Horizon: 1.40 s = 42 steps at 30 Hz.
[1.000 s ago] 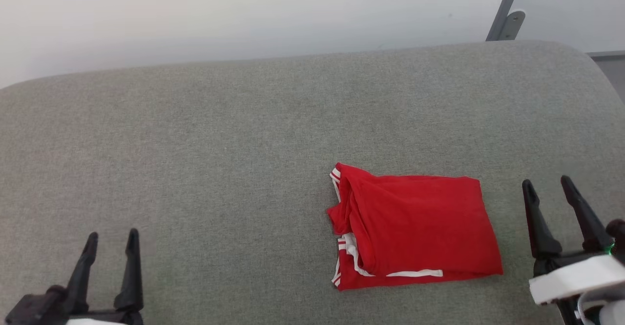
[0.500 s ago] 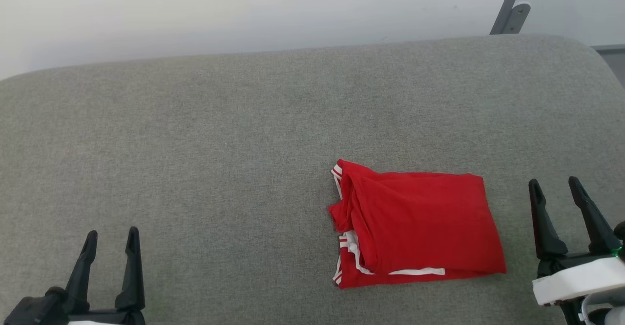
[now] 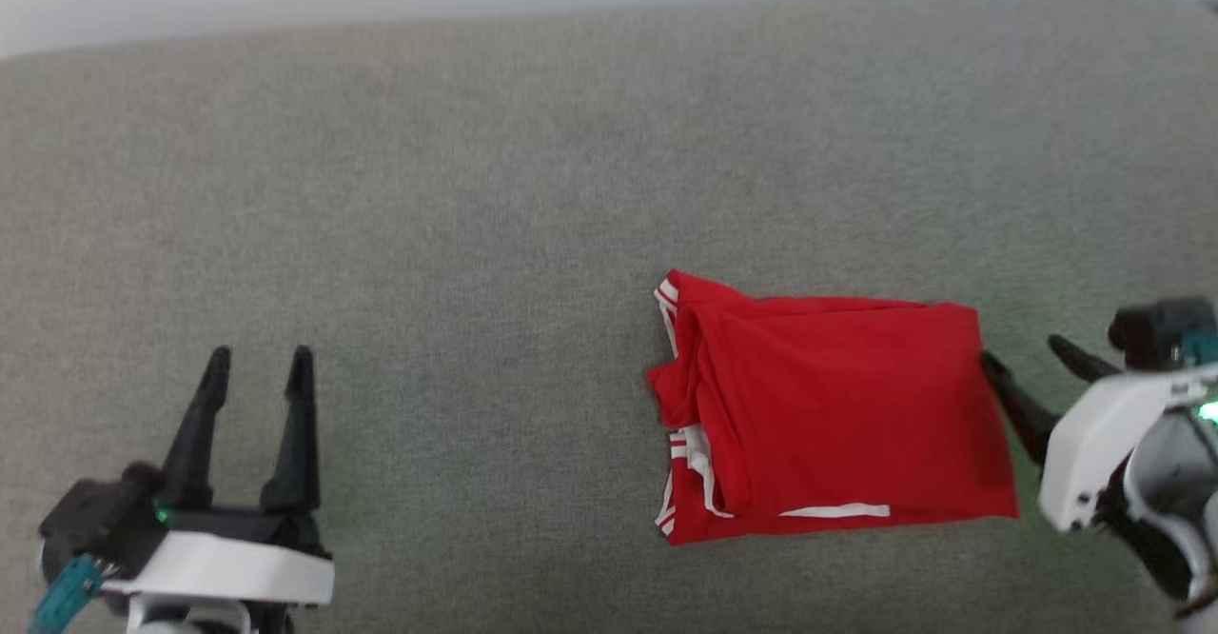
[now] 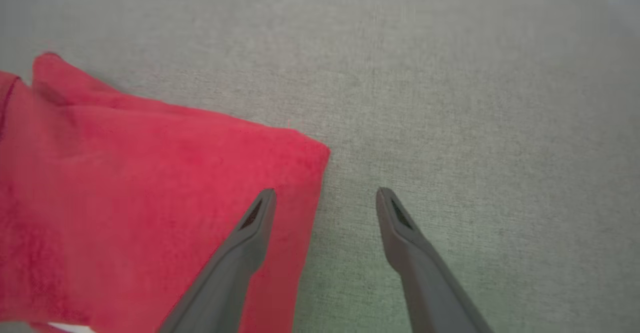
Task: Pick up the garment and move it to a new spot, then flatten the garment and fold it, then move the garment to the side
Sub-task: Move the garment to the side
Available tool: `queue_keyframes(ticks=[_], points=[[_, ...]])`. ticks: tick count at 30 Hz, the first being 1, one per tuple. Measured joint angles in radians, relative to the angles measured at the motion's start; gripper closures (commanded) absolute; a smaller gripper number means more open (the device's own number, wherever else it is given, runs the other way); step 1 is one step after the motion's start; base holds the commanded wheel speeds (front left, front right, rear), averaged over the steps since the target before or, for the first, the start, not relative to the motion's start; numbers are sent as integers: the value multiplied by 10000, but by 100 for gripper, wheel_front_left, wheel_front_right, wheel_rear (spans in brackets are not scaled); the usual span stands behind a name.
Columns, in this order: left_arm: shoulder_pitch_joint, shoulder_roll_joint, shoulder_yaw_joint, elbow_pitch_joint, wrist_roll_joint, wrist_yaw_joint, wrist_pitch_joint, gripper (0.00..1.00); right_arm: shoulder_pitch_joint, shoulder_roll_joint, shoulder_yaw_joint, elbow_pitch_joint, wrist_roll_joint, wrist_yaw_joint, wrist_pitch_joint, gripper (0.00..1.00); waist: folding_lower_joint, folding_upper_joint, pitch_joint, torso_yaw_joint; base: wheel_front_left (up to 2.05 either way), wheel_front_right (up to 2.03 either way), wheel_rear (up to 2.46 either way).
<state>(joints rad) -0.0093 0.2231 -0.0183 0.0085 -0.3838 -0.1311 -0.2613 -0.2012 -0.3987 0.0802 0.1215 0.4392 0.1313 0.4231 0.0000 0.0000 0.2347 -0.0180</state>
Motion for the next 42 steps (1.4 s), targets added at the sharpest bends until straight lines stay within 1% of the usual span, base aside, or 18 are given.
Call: queue_keyframes(ticks=[4,6,10,13,14,15,16,17,21,26,31,35,39,42], points=[[-381,25,-303,140,-61,0,0,0,-347,-479,380,130,581,-4,2234,0,0,0,303,192,0,0,0],[-551,40,-412,180,-132,0,-2,0,-389,-502,422,13,995,-4,3179,0,0,0,447,303,0,0,0],[-763,4,-546,215,-217,0,0,0,-536,-456,186,-286,1133,-4,4065,0,0,0,718,534,0,0,0],[-906,-15,-646,251,-217,0,0,0,-494,-293,-19,-385,1039,-4,4263,0,1,0,897,693,0,0,0],[-906,-15,-646,251,-217,0,0,0,-494,-293,-19,-385,1039,-4,4263,11,1,0,897,693,0,0,0],[-952,-23,-688,265,-219,0,0,0,-437,-274,-33,-412,1009,-6,4293,53,0,0,943,737,0,0,0],[-969,-8,-732,282,-219,0,0,0,-407,-270,-58,-437,951,-6,4305,84,0,0,983,772,0,0,0],[-1000,4,-769,318,-219,0,0,0,-387,-222,-71,-451,947,-6,4303,100,0,0,1013,798,0,0,0],[-1176,153,-926,376,-215,0,-2,0,-336,21,-33,-518,972,-2,4138,100,0,0,1014,719,0,0,0],[-1300,380,-1124,426,-201,0,-2,0,-388,117,-251,-470,1064,25,3394,100,0,0,968,336,0,0,0],[-1514,688,-1317,297,-188,0,-2,0,-440,-23,-1273,-334,1072,21,2692,100,0,0,974,-191,0,0,0],[-1884,1009,-1544,140,-188,0,-2,0,-532,-311,-2220,-194,853,8,2332,100,0,0,1119,-617,0,0,0],[-2493,1277,-1697,-19,-288,0,-2,0,-847,-552,-3168,182,696,8,1969,100,0,0,1477,-933,0,0,0],[-3182,1615,-1944,-104,-387,0,-2,0,-1307,-752,-3770,598,341,8,1599,100,0,0,1850,-1109,0,0,0]])
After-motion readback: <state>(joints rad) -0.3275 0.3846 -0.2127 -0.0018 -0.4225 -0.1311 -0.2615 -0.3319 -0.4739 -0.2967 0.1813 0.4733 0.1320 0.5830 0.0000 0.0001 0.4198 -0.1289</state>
